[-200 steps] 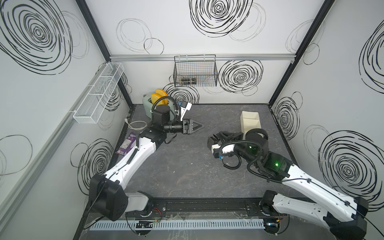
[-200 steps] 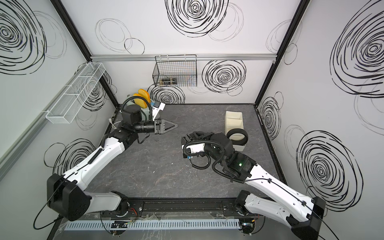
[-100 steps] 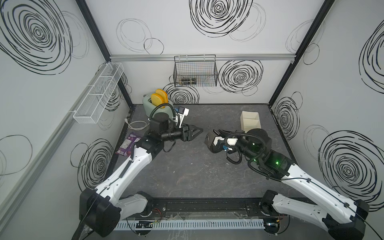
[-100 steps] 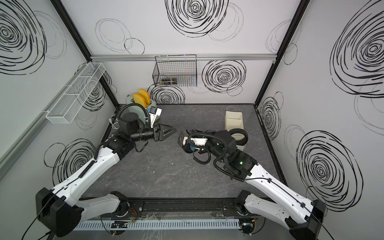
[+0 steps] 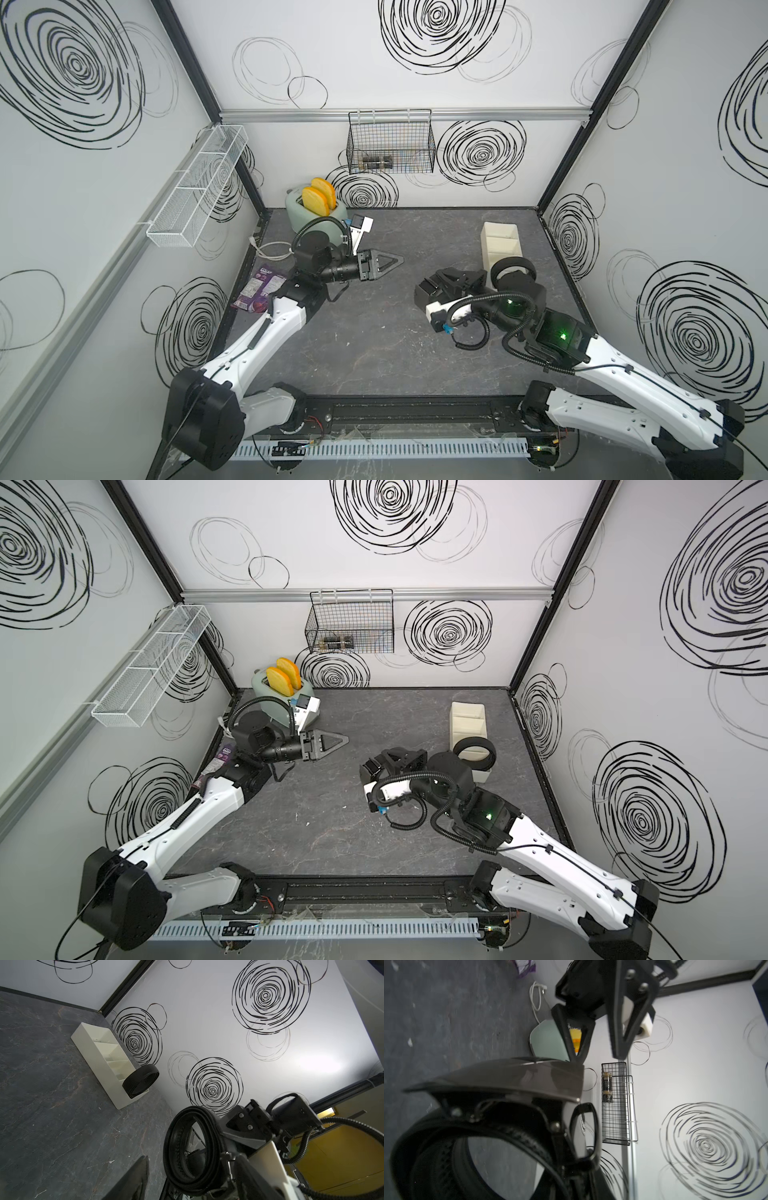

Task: Place the belts into the storage roll
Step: Pick up the belt from the center of the board.

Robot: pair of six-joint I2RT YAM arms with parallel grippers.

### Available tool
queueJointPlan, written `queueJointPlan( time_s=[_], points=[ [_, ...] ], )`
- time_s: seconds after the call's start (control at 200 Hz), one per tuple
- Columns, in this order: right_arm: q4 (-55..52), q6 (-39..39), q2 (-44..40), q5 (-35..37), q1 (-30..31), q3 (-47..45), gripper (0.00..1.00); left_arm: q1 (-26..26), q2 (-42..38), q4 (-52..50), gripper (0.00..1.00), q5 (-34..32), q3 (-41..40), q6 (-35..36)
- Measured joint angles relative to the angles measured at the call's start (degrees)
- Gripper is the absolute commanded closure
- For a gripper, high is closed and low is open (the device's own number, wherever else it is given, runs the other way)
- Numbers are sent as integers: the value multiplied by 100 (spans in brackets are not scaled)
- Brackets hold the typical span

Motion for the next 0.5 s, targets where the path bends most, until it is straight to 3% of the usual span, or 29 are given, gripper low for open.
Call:
queueJointPlan(
  time_s=[0.15, 0.24, 0.36, 0.5],
  points=[
    [-400, -1552, -20, 962, 306, -269, 100, -44, 26, 63, 31, -214, 107, -269],
    [-452, -2306, -68, 1488, 610, -483, 100, -280, 354, -704, 31, -260, 855, 28],
    [-568, -2881, -98, 1781, 1062, -581, 100, -752, 831, -1423, 31, -210, 1821, 507],
    [-654, -3187, -28, 1923, 1578, -393, 100, -949, 942, -1880, 32, -37, 1864, 791]
  ],
)
